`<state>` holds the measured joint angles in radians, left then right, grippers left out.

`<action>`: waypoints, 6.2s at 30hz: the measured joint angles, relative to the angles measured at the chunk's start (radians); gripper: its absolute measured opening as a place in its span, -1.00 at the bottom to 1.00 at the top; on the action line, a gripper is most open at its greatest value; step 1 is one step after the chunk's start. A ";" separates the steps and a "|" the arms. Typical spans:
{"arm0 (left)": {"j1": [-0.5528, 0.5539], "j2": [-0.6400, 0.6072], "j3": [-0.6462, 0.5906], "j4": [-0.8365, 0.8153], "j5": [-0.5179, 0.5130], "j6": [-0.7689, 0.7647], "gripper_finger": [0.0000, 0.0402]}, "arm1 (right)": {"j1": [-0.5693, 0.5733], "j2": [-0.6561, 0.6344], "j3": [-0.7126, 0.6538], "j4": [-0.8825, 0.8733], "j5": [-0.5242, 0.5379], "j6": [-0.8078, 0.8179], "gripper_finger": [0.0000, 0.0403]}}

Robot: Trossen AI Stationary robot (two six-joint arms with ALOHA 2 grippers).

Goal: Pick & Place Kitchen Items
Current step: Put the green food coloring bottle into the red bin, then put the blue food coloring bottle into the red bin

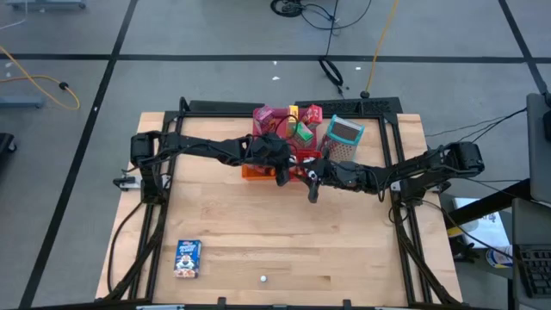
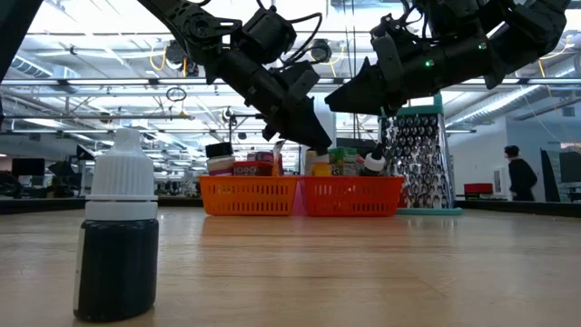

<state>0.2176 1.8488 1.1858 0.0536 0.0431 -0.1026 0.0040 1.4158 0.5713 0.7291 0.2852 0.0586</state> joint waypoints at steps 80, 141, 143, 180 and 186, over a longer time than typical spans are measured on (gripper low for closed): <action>-0.857 -0.084 -0.009 -0.208 -0.231 -0.243 -0.08 | 0.000 0.000 0.000 -0.008 0.000 0.034 -0.21; -0.813 0.158 -0.008 -0.055 -0.189 -0.329 -0.79 | 0.000 0.000 0.000 -0.031 -0.003 0.034 -0.21; -0.803 0.145 -0.009 -0.073 -0.177 -0.308 -0.79 | 0.000 0.000 0.000 -0.031 -0.003 0.034 -0.21; -0.181 -0.247 -0.009 -0.282 -0.151 0.055 -0.79 | 0.001 0.000 0.000 -0.068 -0.003 0.027 -0.21; -0.101 -0.229 -0.010 -0.213 -0.073 0.056 -0.79 | 0.001 0.000 0.000 -0.069 -0.003 0.027 -0.21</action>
<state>0.1167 1.6203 1.1759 -0.1589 -0.0295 -0.0464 0.0046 1.4158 0.5709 0.6603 0.2817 0.0856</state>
